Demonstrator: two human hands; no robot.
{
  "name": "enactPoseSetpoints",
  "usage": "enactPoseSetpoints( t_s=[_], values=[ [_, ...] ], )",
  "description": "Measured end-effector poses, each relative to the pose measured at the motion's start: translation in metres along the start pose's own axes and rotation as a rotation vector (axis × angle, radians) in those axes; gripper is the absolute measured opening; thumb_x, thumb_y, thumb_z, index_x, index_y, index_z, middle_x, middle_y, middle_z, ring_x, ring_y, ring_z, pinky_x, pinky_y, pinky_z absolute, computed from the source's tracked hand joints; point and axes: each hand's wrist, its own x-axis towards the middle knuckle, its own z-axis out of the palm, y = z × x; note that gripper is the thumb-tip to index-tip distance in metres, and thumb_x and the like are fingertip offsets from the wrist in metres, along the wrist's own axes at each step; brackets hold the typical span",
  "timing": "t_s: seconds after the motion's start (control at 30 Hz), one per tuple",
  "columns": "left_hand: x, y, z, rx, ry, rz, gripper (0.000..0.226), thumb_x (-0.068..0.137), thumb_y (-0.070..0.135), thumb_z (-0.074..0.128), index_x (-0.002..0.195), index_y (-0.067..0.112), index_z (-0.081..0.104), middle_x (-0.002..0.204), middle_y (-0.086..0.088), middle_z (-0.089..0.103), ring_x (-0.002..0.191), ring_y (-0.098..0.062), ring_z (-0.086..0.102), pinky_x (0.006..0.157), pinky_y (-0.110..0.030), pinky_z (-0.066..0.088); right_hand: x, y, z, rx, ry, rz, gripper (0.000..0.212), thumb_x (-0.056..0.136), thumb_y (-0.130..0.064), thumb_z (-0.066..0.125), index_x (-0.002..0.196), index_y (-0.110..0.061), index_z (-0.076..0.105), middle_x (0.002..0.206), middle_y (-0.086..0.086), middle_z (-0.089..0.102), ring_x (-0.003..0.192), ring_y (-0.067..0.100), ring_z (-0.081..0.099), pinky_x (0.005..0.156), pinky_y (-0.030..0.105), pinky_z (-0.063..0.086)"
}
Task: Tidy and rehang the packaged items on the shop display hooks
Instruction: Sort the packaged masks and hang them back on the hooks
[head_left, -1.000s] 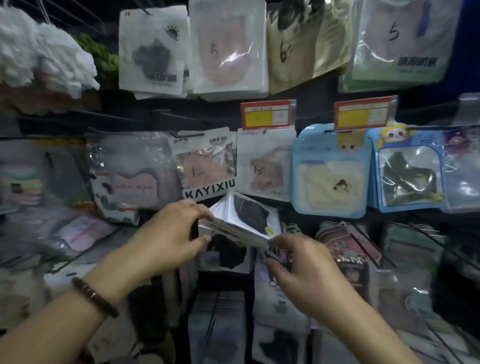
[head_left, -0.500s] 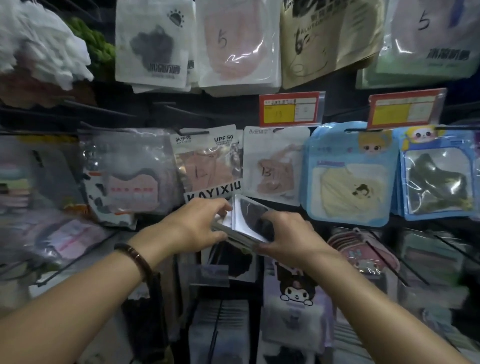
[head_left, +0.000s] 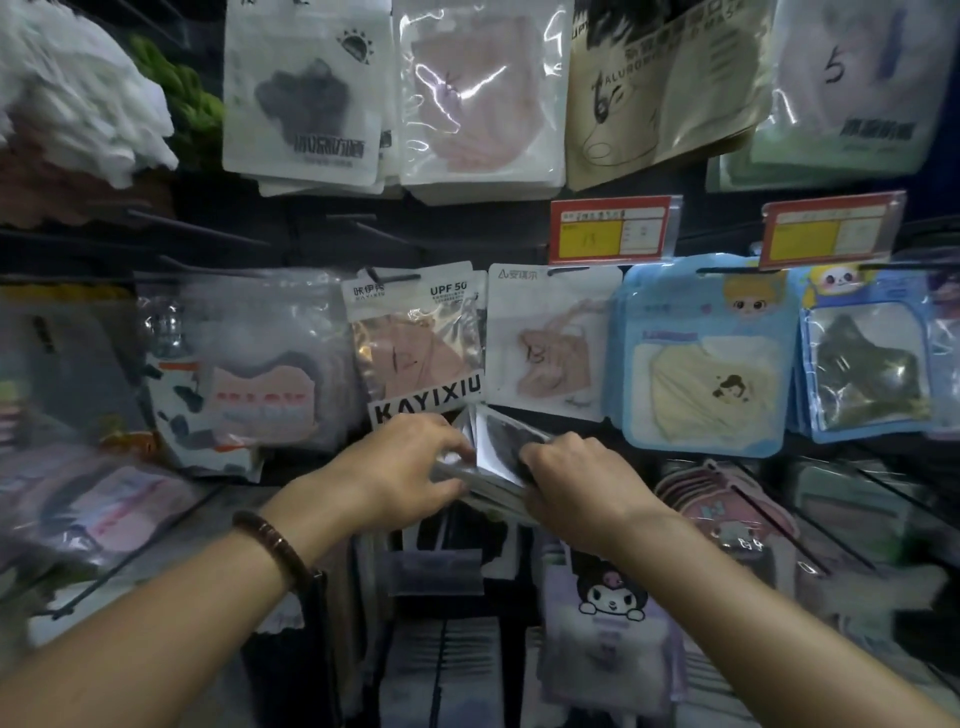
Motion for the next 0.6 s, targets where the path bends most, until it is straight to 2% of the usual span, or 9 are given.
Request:
enactPoseSetpoints(
  t_s=[0.07, 0.17, 0.23, 0.3, 0.37, 0.43, 0.47, 0.53, 0.6],
  values=[
    [-0.002, 0.000, -0.003, -0.018, -0.022, 0.023, 0.033, 0.095, 0.048, 0.075, 0.128, 0.041, 0.071, 0.125, 0.019, 0.058, 0.119, -0.007, 0.057, 0.107, -0.039, 0.054, -0.001, -0.008, -0.002, -0.043, 0.011, 0.052, 0.011, 0.104, -0.019, 0.052, 0.107, -0.015, 0.062, 0.099, 0.008, 0.059, 0.085, 0.033, 0.058, 0.069, 0.041, 0.045],
    [-0.005, 0.000, -0.007, -0.044, -0.058, 0.029, 0.043, 0.097, 0.047, 0.073, 0.138, 0.038, 0.066, 0.133, 0.017, 0.056, 0.125, -0.010, 0.055, 0.109, -0.040, 0.052, -0.005, -0.013, -0.008, -0.074, 0.133, 0.134, 0.011, 0.104, -0.018, 0.048, 0.110, -0.016, 0.057, 0.103, 0.009, 0.067, 0.088, 0.039, 0.066, 0.067, 0.042, 0.041],
    [-0.006, -0.002, -0.007, -0.058, -0.065, 0.035, 0.046, 0.098, 0.048, 0.071, 0.142, 0.036, 0.064, 0.137, 0.012, 0.056, 0.131, -0.014, 0.053, 0.112, -0.043, 0.051, -0.013, -0.018, -0.014, -0.078, 0.270, 0.169, 0.008, 0.104, -0.017, 0.049, 0.107, -0.016, 0.056, 0.099, 0.009, 0.071, 0.082, 0.039, 0.069, 0.062, 0.041, 0.041],
    [-0.010, -0.005, -0.011, -0.112, -0.043, 0.032, 0.044, 0.100, 0.047, 0.069, 0.142, 0.034, 0.065, 0.138, 0.011, 0.056, 0.133, -0.015, 0.054, 0.113, -0.043, 0.050, -0.023, -0.023, -0.019, -0.104, 0.458, 0.166, 0.003, 0.100, -0.012, 0.058, 0.103, -0.014, 0.059, 0.087, 0.008, 0.072, 0.068, 0.038, 0.070, 0.054, 0.037, 0.041],
    [-0.018, -0.009, -0.017, -0.219, 0.028, -0.009, 0.034, 0.104, 0.046, 0.064, 0.135, 0.032, 0.069, 0.133, 0.009, 0.063, 0.125, -0.018, 0.063, 0.105, -0.040, 0.055, -0.039, -0.030, -0.020, -0.059, 0.688, 0.119, 0.010, 0.097, -0.006, 0.068, 0.107, -0.009, 0.066, 0.082, 0.010, 0.073, 0.059, 0.038, 0.069, 0.048, 0.035, 0.044],
    [-0.031, -0.010, -0.024, -0.534, 0.115, -0.091, 0.032, 0.110, 0.048, 0.053, 0.121, 0.030, 0.077, 0.115, 0.004, 0.079, 0.103, -0.022, 0.074, 0.091, -0.044, 0.060, -0.059, -0.036, -0.020, 0.005, 0.899, 0.047, 0.017, 0.101, -0.007, 0.064, 0.117, -0.005, 0.070, 0.091, 0.010, 0.077, 0.068, 0.034, 0.070, 0.055, 0.035, 0.048],
    [-0.039, -0.011, -0.027, -0.779, 0.118, -0.133, 0.042, 0.112, 0.051, 0.046, 0.117, 0.025, 0.079, 0.107, -0.001, 0.083, 0.089, -0.024, 0.075, 0.084, -0.046, 0.058, -0.070, -0.042, -0.021, 0.049, 0.977, 0.034, 0.021, 0.103, -0.009, 0.059, 0.120, -0.003, 0.070, 0.095, 0.010, 0.077, 0.075, 0.029, 0.069, 0.061, 0.033, 0.048],
    [-0.057, -0.014, -0.037, -1.294, -0.046, -0.200, 0.070, 0.111, 0.064, 0.031, 0.123, 0.013, 0.078, 0.110, -0.012, 0.083, 0.077, -0.026, 0.073, 0.077, -0.043, 0.049, -0.095, -0.065, -0.020, 0.160, 1.090, 0.053, 0.023, 0.107, -0.014, 0.050, 0.122, -0.005, 0.064, 0.096, 0.007, 0.074, 0.078, 0.021, 0.062, 0.070, 0.017, 0.037],
    [-0.081, -0.021, -0.043, -1.635, -0.301, -0.218, 0.091, 0.105, 0.075, 0.024, 0.132, 0.005, 0.074, 0.126, -0.024, 0.077, 0.084, -0.031, 0.077, 0.080, -0.043, 0.050, -0.119, -0.090, -0.019, 0.197, 1.132, 0.048, 0.024, 0.112, -0.023, 0.043, 0.124, -0.008, 0.058, 0.109, -0.003, 0.068, 0.087, 0.015, 0.062, 0.082, 0.008, 0.038]
  ],
)
